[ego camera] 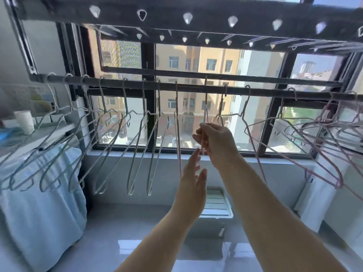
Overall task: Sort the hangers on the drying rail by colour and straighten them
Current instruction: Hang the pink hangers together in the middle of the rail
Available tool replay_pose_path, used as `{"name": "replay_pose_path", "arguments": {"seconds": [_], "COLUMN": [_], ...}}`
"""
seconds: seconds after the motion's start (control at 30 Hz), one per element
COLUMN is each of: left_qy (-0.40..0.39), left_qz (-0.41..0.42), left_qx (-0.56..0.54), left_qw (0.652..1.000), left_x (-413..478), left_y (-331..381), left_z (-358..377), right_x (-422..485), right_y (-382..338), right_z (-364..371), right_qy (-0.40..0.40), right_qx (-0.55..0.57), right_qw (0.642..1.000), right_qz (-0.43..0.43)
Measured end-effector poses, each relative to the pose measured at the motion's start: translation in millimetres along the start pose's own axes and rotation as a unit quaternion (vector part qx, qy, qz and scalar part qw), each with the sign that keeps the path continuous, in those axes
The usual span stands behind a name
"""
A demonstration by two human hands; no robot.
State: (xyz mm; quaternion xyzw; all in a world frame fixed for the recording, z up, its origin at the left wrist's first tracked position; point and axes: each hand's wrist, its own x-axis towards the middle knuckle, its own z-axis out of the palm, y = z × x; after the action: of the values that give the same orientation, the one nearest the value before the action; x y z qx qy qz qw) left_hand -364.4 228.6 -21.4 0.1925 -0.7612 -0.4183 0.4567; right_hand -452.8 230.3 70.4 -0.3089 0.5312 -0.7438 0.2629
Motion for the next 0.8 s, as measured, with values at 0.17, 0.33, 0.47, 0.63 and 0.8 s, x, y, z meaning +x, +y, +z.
{"name": "replay_pose_path", "arguments": {"seconds": [0.17, 0.33, 0.47, 0.63, 0.8], "left_qy": [-0.077, -0.112, -0.148, -0.163, -0.17], "left_qz": [-0.073, -0.15, -0.197, -0.232, -0.228], "left_qx": [0.034, 0.069, 0.096, 0.081, 0.147], "left_qw": [0.994, 0.98, 0.964, 0.956, 0.947], "left_x": [-20, -25, -15, -13, -4], "left_y": [-29, -65, -92, -120, -154], "left_z": [0, -19, -27, -40, -60], "right_x": [-21, -66, -86, -104, -123], "right_y": [47, 95, 113, 119, 112], "right_z": [3, -17, -41, -63, -94], "right_qy": [0.057, 0.107, 0.132, 0.134, 0.14], "right_qx": [-0.155, -0.227, -0.233, -0.274, -0.303], "right_qw": [0.986, 0.968, 0.962, 0.951, 0.939], "right_qz": [0.008, 0.003, 0.048, 0.051, 0.084]}}
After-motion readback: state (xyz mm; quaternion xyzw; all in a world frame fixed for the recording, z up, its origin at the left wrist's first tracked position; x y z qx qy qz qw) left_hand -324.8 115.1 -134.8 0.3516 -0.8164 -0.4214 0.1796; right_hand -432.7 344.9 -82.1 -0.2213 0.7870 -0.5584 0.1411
